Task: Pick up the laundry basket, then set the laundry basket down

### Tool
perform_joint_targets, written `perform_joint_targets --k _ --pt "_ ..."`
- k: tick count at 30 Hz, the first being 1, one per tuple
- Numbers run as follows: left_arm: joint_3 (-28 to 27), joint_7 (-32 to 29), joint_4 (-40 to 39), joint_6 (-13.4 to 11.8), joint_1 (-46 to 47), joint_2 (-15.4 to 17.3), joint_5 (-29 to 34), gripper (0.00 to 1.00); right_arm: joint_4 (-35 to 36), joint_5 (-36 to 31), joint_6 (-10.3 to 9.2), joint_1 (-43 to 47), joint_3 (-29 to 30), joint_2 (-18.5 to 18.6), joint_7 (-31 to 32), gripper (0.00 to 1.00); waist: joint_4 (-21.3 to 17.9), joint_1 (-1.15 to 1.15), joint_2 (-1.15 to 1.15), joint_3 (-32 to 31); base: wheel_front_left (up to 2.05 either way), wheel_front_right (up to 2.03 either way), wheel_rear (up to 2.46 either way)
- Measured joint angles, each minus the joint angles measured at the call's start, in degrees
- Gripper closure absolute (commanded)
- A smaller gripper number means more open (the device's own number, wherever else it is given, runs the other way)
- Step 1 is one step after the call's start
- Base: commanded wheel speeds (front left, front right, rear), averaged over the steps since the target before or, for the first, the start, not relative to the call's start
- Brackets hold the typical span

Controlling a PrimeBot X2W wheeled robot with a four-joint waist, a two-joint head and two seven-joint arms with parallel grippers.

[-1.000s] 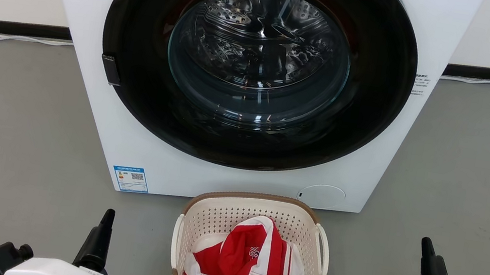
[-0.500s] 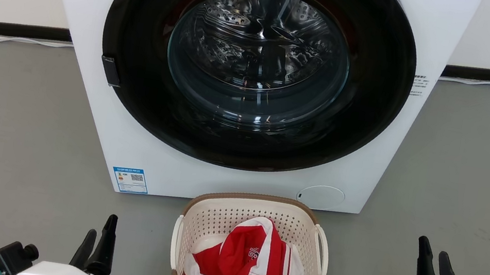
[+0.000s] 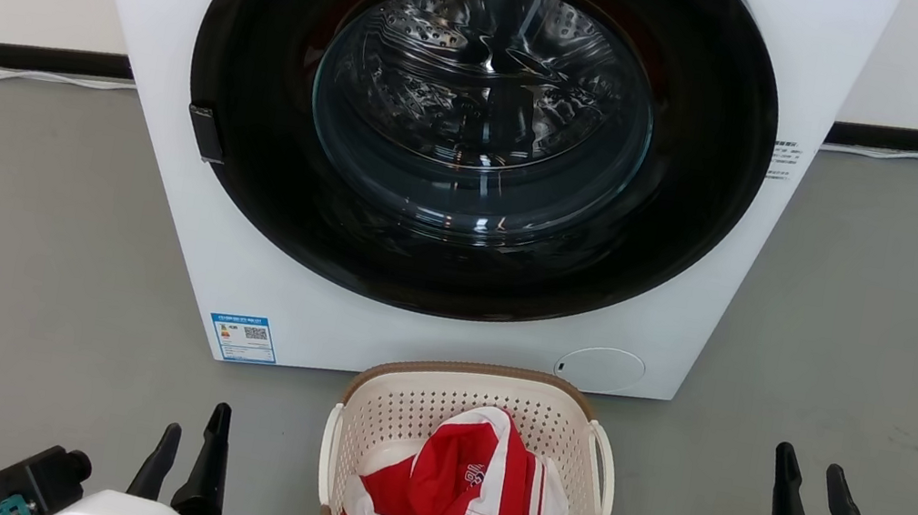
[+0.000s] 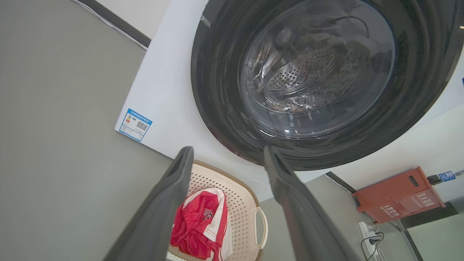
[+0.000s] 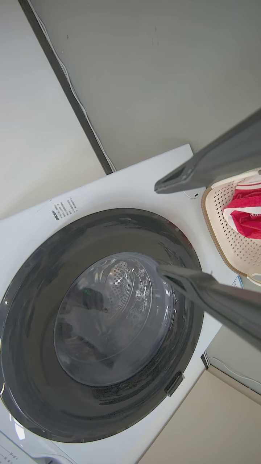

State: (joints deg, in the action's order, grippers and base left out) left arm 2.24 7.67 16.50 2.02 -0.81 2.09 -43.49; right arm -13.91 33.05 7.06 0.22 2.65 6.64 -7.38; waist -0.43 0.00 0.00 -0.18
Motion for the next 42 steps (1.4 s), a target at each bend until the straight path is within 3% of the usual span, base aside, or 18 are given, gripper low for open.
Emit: perform_joint_targets --k 23,42 --pt "3.8 3.7 -1.8 -3.9 -1.2 0.2 12.1 0.0 0.6 -17.0 0.01 2.3 3.6 -0.5 -3.9 0.0 0.2 0.0 0.0 0.9 0.0 0.0 0.0" --pt "6.0 6.6 -2.2 -5.1 -1.3 0.3 22.1 0.0 0.9 -29.9 0.04 2.9 2.8 0.5 -6.8 0.0 0.4 0.0 0.0 1.0 0.0 0.0 0.0"
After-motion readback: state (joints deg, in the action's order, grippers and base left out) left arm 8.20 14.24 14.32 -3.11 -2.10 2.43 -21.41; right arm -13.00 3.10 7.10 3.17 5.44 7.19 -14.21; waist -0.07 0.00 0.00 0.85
